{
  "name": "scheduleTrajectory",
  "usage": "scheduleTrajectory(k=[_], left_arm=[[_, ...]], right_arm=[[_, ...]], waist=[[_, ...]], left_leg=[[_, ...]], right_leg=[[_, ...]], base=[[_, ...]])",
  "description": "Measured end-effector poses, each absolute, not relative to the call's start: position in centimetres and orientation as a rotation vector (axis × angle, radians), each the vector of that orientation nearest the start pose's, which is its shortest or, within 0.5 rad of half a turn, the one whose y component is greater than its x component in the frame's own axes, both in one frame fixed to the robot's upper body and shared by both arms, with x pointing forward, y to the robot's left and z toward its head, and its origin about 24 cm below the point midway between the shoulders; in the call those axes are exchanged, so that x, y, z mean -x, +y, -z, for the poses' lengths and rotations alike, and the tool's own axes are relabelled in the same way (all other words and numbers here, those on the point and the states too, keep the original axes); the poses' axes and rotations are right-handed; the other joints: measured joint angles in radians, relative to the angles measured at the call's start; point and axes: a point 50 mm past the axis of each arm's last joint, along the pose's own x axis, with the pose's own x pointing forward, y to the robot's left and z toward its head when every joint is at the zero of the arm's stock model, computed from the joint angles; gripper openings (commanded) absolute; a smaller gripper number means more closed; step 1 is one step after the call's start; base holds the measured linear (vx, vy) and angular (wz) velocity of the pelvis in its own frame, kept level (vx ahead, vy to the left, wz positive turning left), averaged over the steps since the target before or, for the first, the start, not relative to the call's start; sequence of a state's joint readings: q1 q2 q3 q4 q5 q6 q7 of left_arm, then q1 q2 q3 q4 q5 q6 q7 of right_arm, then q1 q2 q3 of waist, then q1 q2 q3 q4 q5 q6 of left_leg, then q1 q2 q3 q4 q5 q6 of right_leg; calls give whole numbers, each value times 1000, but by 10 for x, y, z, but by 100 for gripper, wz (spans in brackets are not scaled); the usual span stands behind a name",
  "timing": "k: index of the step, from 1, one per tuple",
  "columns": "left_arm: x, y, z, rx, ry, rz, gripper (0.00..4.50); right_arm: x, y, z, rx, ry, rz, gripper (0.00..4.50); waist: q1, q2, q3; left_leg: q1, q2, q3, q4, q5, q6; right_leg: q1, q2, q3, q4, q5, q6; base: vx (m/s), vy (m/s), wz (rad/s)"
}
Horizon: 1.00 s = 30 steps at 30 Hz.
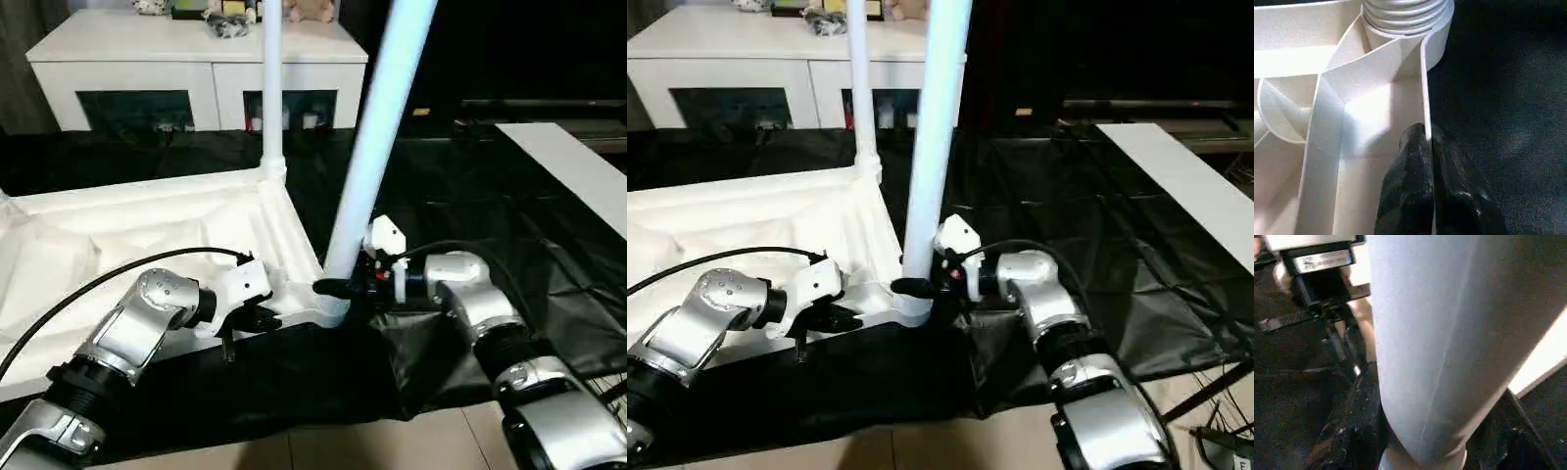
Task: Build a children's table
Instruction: Rotate leg to tighten
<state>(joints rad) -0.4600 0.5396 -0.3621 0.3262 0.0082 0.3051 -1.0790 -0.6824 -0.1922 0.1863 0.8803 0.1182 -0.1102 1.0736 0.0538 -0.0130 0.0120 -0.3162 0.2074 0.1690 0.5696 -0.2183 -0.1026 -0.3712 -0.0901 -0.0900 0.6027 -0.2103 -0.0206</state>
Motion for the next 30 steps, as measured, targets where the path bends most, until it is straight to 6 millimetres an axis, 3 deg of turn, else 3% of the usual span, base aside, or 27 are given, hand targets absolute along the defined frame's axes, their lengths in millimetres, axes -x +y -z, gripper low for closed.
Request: scheduleTrajectory(k=[6,9,14,16,19,23,30], left_arm=[[-312,147,-38,-431,574,977,0],[-326,117,-35,-401,581,838,0],[-335,77,-32,-368,587,747,0],[-337,62,-32,-359,582,726,0],[-337,53,-33,-359,579,709,0],[-338,55,-33,-360,582,697,0],[-341,56,-34,-361,577,700,0]], right_arm=[[-353,-86,-44,10,289,-849,185],[-366,-83,-44,-25,336,-570,185],[-374,-81,-45,-56,354,-275,185],[-376,-81,-47,-60,362,-169,185],[-377,-78,-48,-60,366,-96,185],[-377,-76,-49,-60,367,-61,185],[-379,-73,-51,-65,369,-70,185]], waist=[[-21,2,1],[-19,3,2],[-6,3,1],[0,4,1],[4,3,1],[4,-1,-2],[4,-1,-2]], left_leg=[[3,0,-1,0,1,-2],[3,-2,-1,1,1,-2],[2,-3,-1,-1,1,-2],[3,-3,-1,-2,1,-2],[-1,-6,0,-2,1,-2],[-1,-13,0,-7,1,-1],[-3,-15,0,-11,1,-1]], right_leg=[[2,0,1,-2,-4,7],[2,0,3,-3,-5,8],[3,0,3,-8,-6,11],[-3,-1,5,-10,-7,12],[-1,0,13,-10,-6,15],[-1,0,24,-9,-3,24],[-3,0,25,-10,-3,25]], base=[[0,0,0],[0,0,0],[0,0,0],[0,0,0],[0,0,0],[0,0,0],[0,0,0]])
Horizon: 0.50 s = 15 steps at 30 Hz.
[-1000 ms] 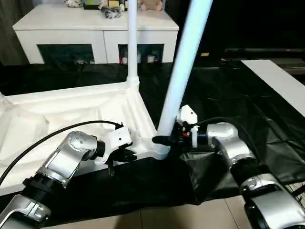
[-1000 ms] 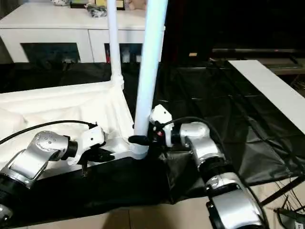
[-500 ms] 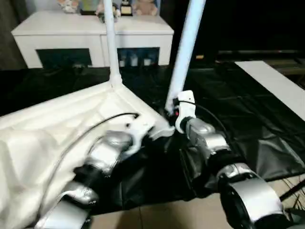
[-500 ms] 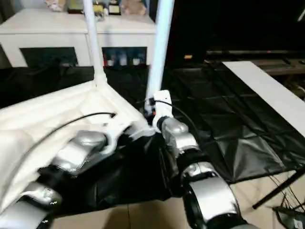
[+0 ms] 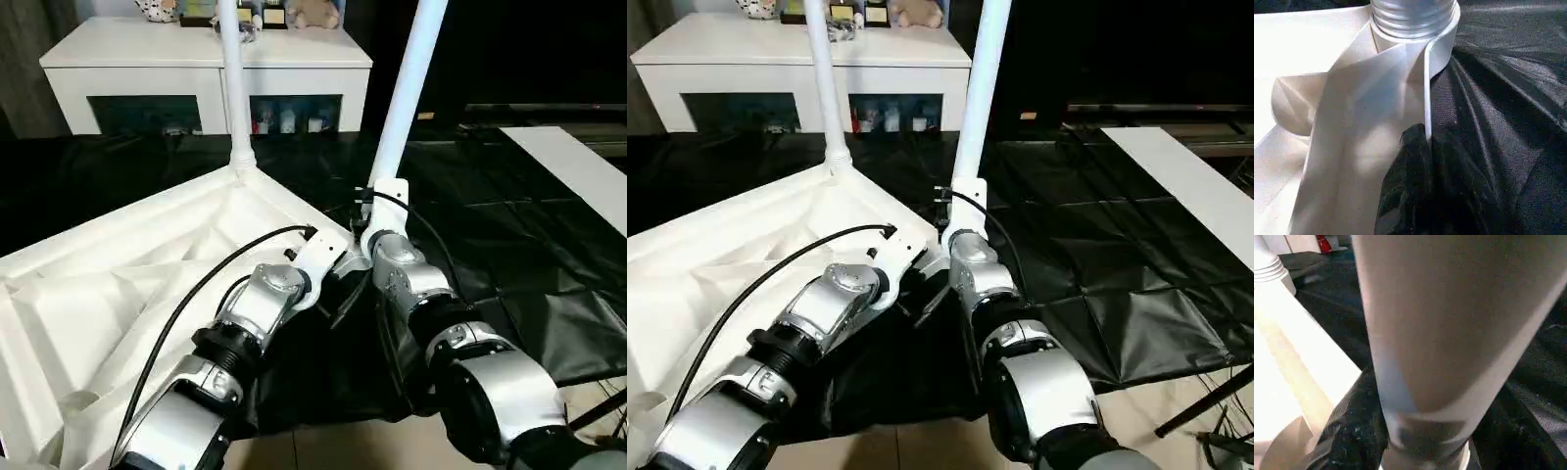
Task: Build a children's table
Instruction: Rotate leg to tighten
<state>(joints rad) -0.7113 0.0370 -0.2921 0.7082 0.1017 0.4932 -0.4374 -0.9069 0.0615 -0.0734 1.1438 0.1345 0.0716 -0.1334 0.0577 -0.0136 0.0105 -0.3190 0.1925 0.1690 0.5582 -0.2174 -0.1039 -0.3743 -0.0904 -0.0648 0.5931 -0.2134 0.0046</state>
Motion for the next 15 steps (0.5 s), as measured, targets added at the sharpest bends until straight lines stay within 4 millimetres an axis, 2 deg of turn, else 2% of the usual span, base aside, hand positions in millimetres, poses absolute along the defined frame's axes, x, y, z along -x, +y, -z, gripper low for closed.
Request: scheduleTrajectory(k=[1,2,6,8,11,12,15], left_arm=[[-341,57,-34,-362,577,700,0],[-341,58,-34,-364,575,699,0],[-345,66,-38,-381,550,696,0],[-347,69,-41,-390,529,698,0],[-349,77,-44,-403,513,705,0],[-350,78,-45,-406,508,706,0],[-352,86,-49,-421,486,719,0]], right_arm=[[-379,-73,-52,-74,366,-78,185],[-380,-73,-53,-86,355,-91,241],[-377,-70,-49,-152,359,-141,273],[-379,-71,-53,-177,338,-183,292],[-379,-71,-55,-208,328,-244,307],[-380,-74,-55,-208,322,-259,326],[-378,-80,-56,-197,294,-355,338]], waist=[[0,0,0],[-1,0,0],[-4,-1,2],[-8,9,8],[-10,12,13],[-10,14,14],[-10,19,17]], left_leg=[[0,0,0,-1,0,0],[0,0,0,-2,0,0],[-7,0,0,-3,0,0],[-12,-1,0,-3,0,0],[-14,0,0,-4,0,0],[-15,0,0,-5,0,0],[-22,2,0,-7,5,6]], right_leg=[[-1,0,0,0,0,0],[-2,0,0,0,0,0],[-9,0,0,0,0,0],[-13,0,0,0,2,0],[-19,0,-1,2,11,0],[-20,1,-1,2,14,-1],[-29,3,-3,4,20,-7]], base=[[0,0,0],[0,0,0],[0,0,0],[0,0,0],[0,0,0],[0,0,0],[0,0,0]])
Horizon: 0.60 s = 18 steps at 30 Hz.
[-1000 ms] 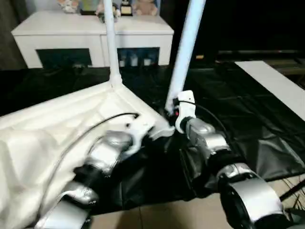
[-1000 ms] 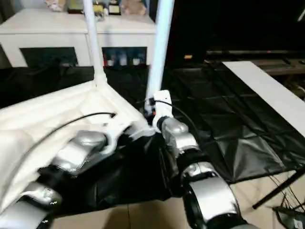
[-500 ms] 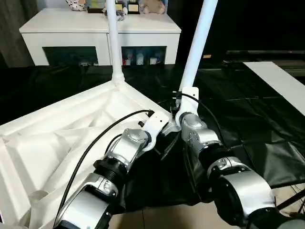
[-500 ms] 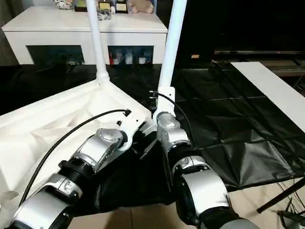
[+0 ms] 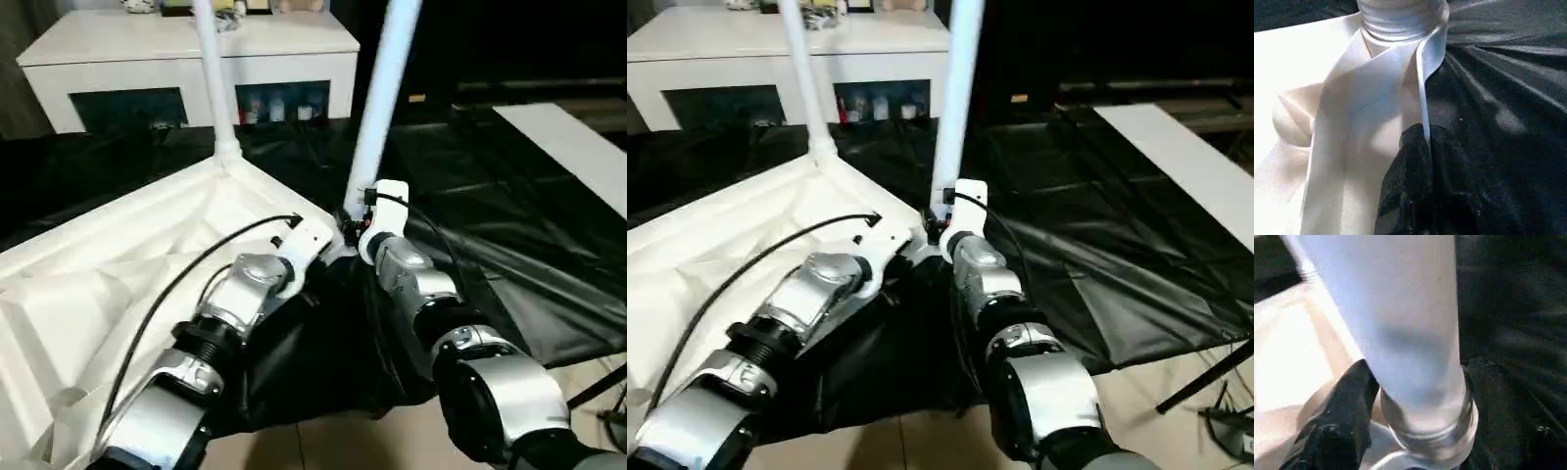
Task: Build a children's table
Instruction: Rotate leg to tighten
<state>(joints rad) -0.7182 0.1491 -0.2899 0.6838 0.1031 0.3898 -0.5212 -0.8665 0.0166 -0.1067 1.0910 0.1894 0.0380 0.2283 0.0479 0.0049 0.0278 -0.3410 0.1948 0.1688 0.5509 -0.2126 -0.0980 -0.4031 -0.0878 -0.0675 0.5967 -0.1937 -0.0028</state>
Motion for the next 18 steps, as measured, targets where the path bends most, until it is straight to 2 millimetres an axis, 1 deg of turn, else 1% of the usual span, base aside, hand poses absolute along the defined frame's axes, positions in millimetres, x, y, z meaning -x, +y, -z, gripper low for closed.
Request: scheduleTrajectory(k=[2,3,5,6,9,10,11,13,15,17,18], left_arm=[[-353,91,-51,-429,477,730,0],[-352,94,-52,-433,472,746,0],[-351,104,-55,-448,462,782,0],[-350,109,-56,-450,461,796,0],[-345,122,-57,-459,452,866,0],[-343,125,-58,-459,452,890,0],[-337,130,-57,-462,450,937,0],[-333,134,-57,-464,452,980,0],[-322,141,-57,-466,454,1055,0],[-309,149,-57,-457,464,1136,0],[-304,152,-56,-452,470,1162,0]], right_arm=[[-375,-83,-55,-187,283,-413,359],[-373,-88,-56,-162,270,-460,359],[-367,-99,-56,-114,256,-566,379],[-364,-102,-56,-93,252,-610,379],[-356,-113,-58,-29,250,-722,418],[-353,-116,-59,-5,245,-753,418],[-349,-121,-62,50,237,-815,436],[-346,-130,-63,88,244,-838,444],[-336,-135,-67,168,239,-951,444],[-326,-152,-64,232,287,-1021,444],[-324,-158,-63,253,310,-1041,444]], waist=[[1,3,2],[3,4,2],[5,6,4],[5,7,4],[7,8,5],[9,8,5],[11,9,6],[13,10,6],[17,12,8],[24,12,9],[27,12,9]], left_leg=[[-2,3,0,0,3,-1],[-3,5,1,0,5,0],[-7,10,1,5,11,4],[-8,11,1,7,11,5],[-10,11,3,6,9,6],[-10,11,3,6,9,7],[-10,11,4,6,9,7],[-10,11,4,7,8,7],[-10,12,4,7,8,7],[-9,12,5,8,8,7],[-9,12,5,9,8,7]], right_leg=[[-1,2,-1,0,1,-1],[-2,4,-1,-1,0,-1],[-2,9,-1,-2,-1,-1],[-3,9,-1,-2,-1,-2],[-5,9,0,-3,-2,-4],[-6,9,0,-3,-3,-4],[-6,9,0,-3,-3,-5],[-6,9,0,-2,-4,-6],[-6,9,0,-2,-4,-6],[-6,9,0,-2,-4,-6],[-6,9,0,-1,-4,-6]], base=[[0,0,0],[0,0,0],[0,0,0],[0,0,0],[0,0,0],[0,0,0],[0,0,0],[0,0,0],[0,0,0],[0,0,0],[0,0,0]])
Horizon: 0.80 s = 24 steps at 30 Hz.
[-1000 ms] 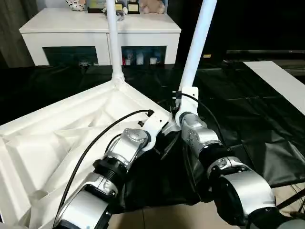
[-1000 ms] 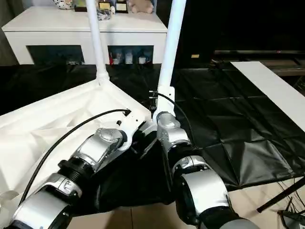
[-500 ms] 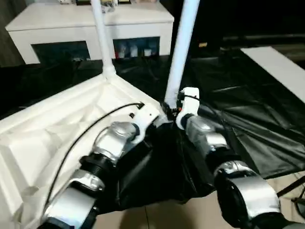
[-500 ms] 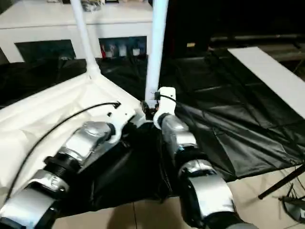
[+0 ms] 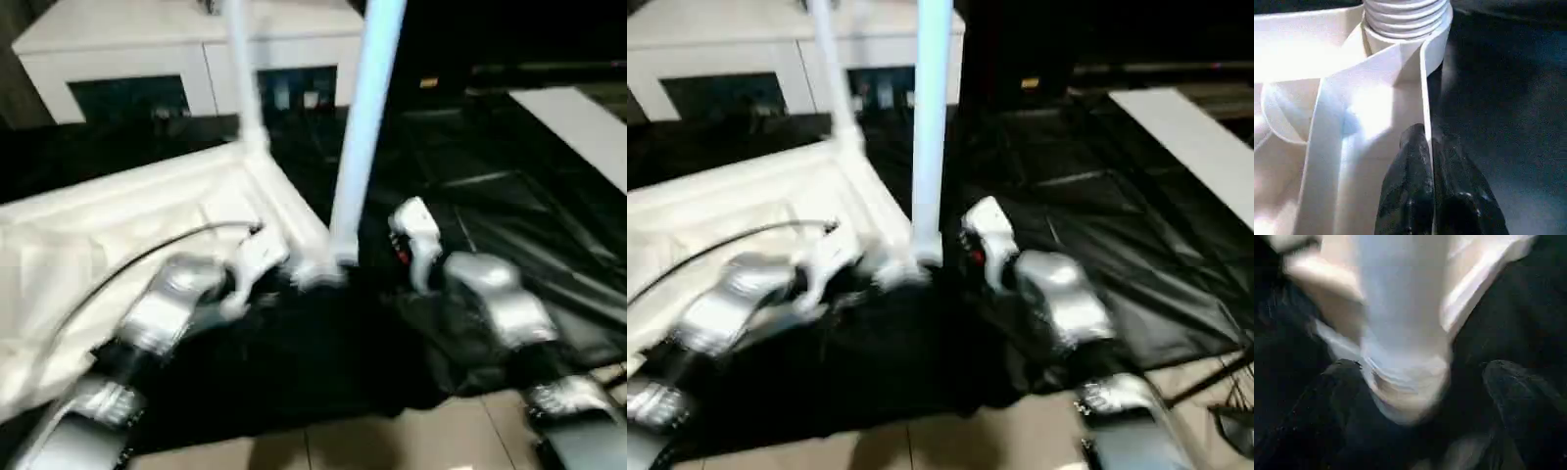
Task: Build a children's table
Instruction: Rotate leg to tighten
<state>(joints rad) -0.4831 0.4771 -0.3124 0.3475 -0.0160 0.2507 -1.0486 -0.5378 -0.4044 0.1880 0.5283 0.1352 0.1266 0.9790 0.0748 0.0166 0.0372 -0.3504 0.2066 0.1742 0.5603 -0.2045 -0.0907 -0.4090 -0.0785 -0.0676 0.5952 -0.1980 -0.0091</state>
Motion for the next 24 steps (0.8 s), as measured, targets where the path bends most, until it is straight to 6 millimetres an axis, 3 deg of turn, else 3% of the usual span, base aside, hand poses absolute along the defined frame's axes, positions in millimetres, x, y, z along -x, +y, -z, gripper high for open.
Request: scheduleTrajectory(k=[7,18,24], left_arm=[[-293,151,-56,-455,484,1237,0],[-291,148,-57,-458,489,1253,0],[-291,148,-56,-458,491,1253,0]], right_arm=[[-316,-156,-60,283,345,-1159,444],[-318,-133,-59,264,291,-1254,444],[-321,-127,-59,257,276,-1261,391]], waist=[[11,-5,5],[14,-7,6],[13,-8,7]], left_leg=[[1,1,1,10,0,0],[0,1,0,17,0,0],[0,1,-1,20,0,0]], right_leg=[[0,0,2,9,0,0],[-1,0,2,16,0,0],[-1,0,3,19,0,0]], base=[[0,0,0],[0,0,0],[0,0,0]])
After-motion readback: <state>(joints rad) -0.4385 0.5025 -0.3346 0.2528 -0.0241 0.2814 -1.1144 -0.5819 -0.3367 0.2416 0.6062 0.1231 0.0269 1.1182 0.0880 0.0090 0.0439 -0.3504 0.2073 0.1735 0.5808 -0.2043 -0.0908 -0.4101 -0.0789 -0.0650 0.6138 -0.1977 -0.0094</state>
